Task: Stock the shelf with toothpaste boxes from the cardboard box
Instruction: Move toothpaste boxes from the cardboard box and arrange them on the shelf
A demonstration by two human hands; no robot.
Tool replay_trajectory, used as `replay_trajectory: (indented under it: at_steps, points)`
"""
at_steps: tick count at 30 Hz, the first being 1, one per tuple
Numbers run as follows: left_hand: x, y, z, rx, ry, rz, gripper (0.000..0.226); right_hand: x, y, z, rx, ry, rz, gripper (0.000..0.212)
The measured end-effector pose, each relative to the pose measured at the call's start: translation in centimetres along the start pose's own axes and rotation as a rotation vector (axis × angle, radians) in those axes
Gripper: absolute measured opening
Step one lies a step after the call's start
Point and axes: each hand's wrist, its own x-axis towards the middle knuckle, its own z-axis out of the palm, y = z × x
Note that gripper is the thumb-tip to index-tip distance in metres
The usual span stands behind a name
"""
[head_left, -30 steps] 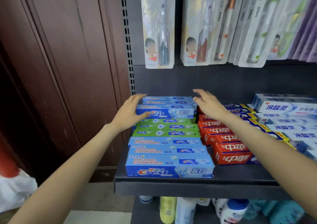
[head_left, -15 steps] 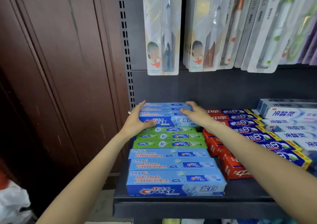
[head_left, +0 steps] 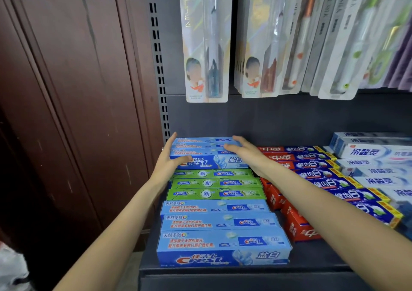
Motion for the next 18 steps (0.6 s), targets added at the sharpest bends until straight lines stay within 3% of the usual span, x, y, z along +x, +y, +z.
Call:
replay_trajectory:
  at_steps: [6, 12, 15, 18]
  points:
    - [-1.0, 0.8, -0.2, 0.145, 0.015, 0.021, 0.082, -1.0, -1.7, -1.2, -0.265, -0.037, -0.050, 0.061]
    - [-3.0, 0.5, -1.8, 0.198, 0.076, -0.094, 0.093, -6.4, -1.4, -4.6, -0.537, 0.138, -0.306, 0.038]
    - [-4.8, -0.5, -2.9, 0.114, 0.053, -0.171, 0.103, -8.8, -0.1, -4.3, -0.714, 0.054, -0.319, 0.044]
    - [-6.6, -0.6, -2.8, 0.077, -0.012, -0.203, 0.095, -9.5, 0.7, -2.9, -0.918, -0.020, -0.254, 0.057]
